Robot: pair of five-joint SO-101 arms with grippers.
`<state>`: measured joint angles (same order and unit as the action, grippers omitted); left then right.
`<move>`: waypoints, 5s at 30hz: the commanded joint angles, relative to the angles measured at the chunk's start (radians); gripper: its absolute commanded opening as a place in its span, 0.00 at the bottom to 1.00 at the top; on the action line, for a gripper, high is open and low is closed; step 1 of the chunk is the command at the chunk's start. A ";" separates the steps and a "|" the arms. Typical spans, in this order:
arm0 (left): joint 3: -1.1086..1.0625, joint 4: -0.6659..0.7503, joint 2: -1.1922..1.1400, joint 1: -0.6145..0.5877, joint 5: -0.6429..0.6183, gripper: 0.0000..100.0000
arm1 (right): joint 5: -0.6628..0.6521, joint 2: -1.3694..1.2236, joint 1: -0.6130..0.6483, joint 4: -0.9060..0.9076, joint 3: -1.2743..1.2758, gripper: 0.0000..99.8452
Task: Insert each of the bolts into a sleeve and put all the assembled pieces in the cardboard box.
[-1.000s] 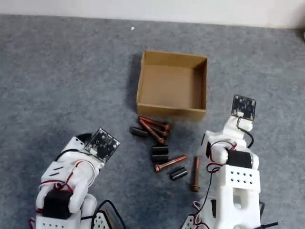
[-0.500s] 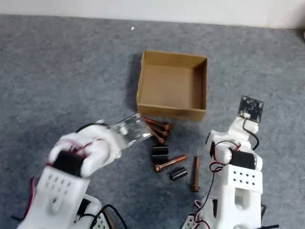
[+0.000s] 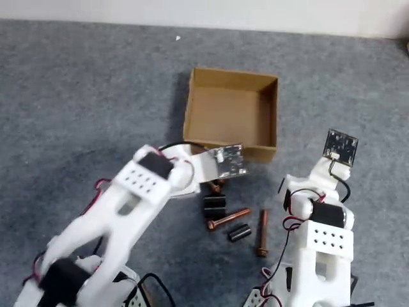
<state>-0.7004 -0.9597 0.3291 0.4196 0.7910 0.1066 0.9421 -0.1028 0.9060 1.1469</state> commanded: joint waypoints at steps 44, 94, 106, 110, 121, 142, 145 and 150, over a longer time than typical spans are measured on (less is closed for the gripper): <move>0.278 0.052 -0.460 0.140 -0.025 0.13 | 0.005 0.022 -0.008 -0.027 -0.007 0.00; 0.624 -0.193 -0.723 0.137 -0.049 0.00 | 0.006 0.024 -0.110 -0.025 -0.010 0.00; 0.433 -0.187 -0.285 0.137 -0.361 0.01 | 0.026 0.025 -0.042 -0.004 -0.031 0.00; 0.384 -0.193 -0.173 0.136 -0.585 0.01 | 0.124 0.025 0.015 0.094 -0.105 0.00; 0.217 -0.187 0.200 -0.025 -0.885 0.01 | 0.132 0.087 0.127 0.116 -0.140 0.00; -0.087 0.120 0.817 -0.137 -1.175 0.01 | -0.058 0.825 0.615 -0.366 0.390 0.00; -0.107 0.118 0.881 -0.134 -1.231 0.01 | -0.058 0.852 0.653 -0.374 0.435 0.00; -0.197 0.133 1.055 -0.128 -1.277 0.01 | -0.058 0.894 0.717 -0.374 0.486 0.00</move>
<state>-0.8585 -0.8753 1.2528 0.2877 -0.4457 0.0606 1.8059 0.5738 0.5746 1.6287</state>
